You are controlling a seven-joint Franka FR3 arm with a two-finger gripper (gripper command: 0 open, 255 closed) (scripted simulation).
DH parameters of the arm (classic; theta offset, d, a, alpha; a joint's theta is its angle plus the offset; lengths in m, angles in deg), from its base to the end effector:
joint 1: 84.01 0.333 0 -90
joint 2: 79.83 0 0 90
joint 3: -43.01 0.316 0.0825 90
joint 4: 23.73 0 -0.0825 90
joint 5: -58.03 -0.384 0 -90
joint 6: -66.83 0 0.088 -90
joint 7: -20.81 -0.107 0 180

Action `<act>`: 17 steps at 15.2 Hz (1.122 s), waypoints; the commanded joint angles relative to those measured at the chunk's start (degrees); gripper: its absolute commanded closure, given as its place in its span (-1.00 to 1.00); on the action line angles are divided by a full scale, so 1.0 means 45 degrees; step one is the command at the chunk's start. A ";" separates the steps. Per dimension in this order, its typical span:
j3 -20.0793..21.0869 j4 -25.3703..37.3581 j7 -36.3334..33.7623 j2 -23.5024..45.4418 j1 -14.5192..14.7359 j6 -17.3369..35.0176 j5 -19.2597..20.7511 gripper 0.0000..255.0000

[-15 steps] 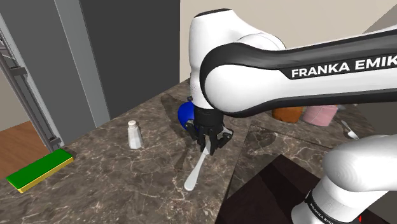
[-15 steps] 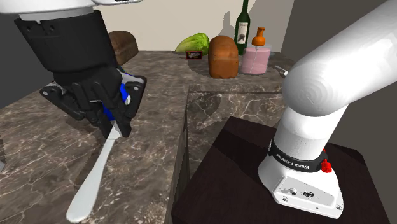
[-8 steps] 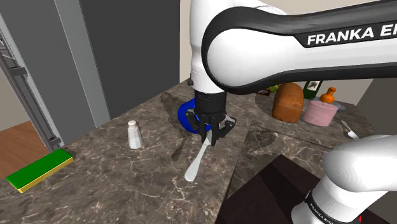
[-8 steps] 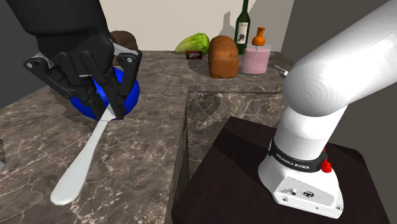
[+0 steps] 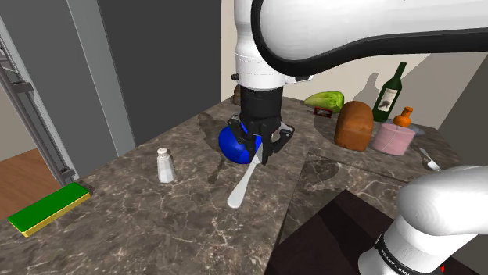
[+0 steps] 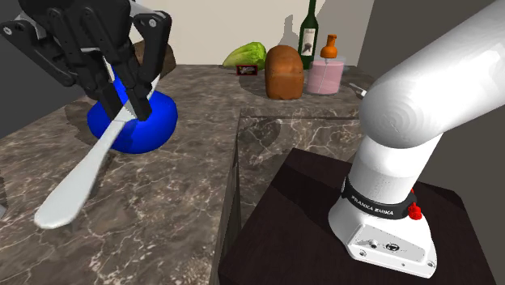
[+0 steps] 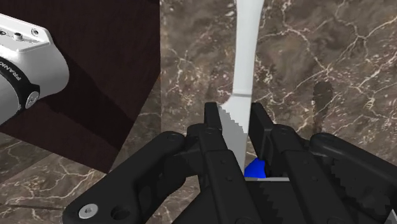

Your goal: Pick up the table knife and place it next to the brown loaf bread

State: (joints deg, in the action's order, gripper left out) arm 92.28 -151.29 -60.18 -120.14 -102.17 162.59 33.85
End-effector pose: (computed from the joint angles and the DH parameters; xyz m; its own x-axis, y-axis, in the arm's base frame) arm 0.3026 0.2957 0.5207 0.4812 -0.8722 0.0883 -0.8766 -0.4791 0.0449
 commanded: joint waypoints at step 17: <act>-0.2873 -0.0188 0.2930 0.0188 -0.0766 -0.0387 0.1706 1.00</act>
State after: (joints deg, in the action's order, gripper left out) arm 80.10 -151.96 -48.33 -120.10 -104.87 160.06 40.67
